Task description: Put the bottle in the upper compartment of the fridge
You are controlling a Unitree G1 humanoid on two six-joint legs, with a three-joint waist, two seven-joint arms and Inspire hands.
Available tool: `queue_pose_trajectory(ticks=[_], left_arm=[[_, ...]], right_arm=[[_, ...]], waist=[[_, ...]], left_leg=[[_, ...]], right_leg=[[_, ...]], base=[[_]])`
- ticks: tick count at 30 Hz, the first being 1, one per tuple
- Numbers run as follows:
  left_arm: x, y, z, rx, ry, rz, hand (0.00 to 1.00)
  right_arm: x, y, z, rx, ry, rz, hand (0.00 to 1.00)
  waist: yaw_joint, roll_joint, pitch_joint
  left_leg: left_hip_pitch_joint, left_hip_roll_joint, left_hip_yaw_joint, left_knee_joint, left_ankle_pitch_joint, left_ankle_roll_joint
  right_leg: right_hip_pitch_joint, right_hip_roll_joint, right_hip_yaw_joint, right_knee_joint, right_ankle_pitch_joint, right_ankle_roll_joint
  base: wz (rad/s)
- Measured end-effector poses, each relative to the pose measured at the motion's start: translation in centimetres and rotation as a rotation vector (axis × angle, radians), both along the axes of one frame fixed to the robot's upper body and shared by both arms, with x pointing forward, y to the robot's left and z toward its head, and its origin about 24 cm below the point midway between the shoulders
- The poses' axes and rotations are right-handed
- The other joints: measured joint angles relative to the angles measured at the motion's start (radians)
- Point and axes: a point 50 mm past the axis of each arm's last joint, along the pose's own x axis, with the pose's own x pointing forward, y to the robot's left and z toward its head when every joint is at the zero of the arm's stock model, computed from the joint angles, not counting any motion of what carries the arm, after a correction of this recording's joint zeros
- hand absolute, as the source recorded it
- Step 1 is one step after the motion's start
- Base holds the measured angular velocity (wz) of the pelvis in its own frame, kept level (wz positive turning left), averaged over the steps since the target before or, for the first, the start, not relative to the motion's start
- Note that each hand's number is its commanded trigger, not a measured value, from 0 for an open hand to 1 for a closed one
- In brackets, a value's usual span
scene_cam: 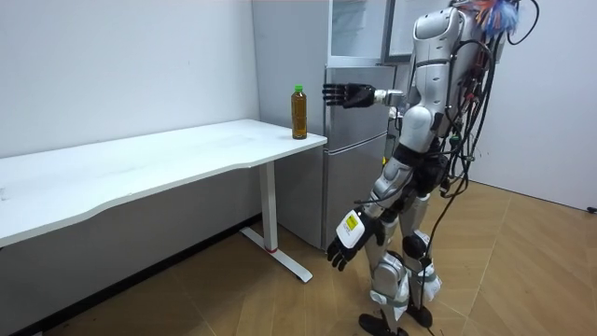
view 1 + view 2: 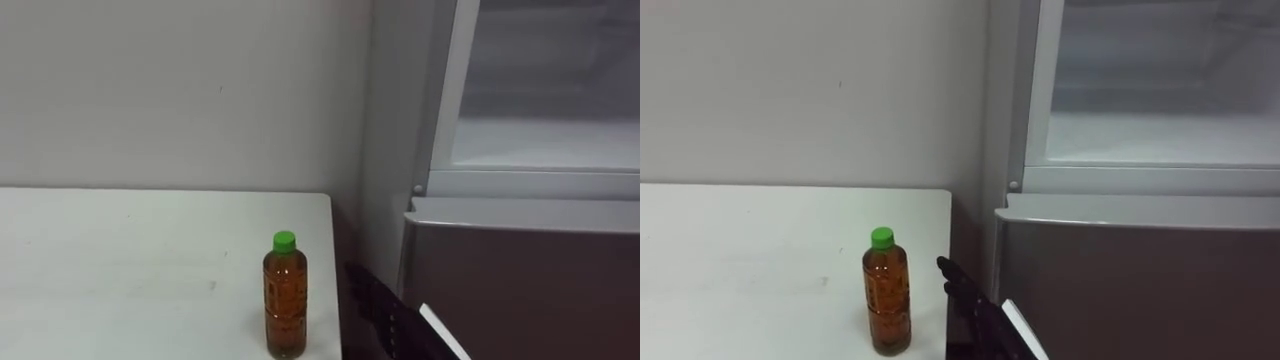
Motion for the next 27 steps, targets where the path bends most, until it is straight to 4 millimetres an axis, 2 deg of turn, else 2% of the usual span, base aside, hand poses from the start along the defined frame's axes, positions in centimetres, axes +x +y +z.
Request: queue_pose_trajectory(ticks=[5, 12, 27], left_arm=[[0.5, 0.1, 0.0, 0.002, -0.01, -0.007, 0.0], [0.6, 0.1, 0.1, 0.003, -0.009, -0.024, 0.0], [1.3, 0.5, 0.2, 0.015, -0.027, -0.039, 0.0]], right_arm=[[0.1, 0.2, 0.6, 0.009, -0.029, -0.014, 0.0], [0.0, 0.5, 3.0, 0.04, -0.134, -0.023, 0.0], [0.2, 0.6, 4.1, 0.055, -0.178, -0.024, 0.0]], waist=[[0.015, -0.001, 0.0002], [0.02, -0.004, -0.0002], [0.022, -0.009, -0.0001]], left_leg=[[-0.001, 0.0, 0.0, -0.001, 0.0, 0.0], [0.0, 0.0, -0.002, -0.001, 0.0, 0.0], [-0.006, -0.003, -0.02, 0.002, 0.0, 0.0]], right_leg=[[-0.001, 0.0, -0.004, 0.0, 0.0, 0.0], [0.0, -0.001, -0.007, 0.0, 0.0, 0.0], [0.001, -0.003, -0.029, 0.0, 0.0, 0.001]], base=[[0.0], [0.0], [0.02]])
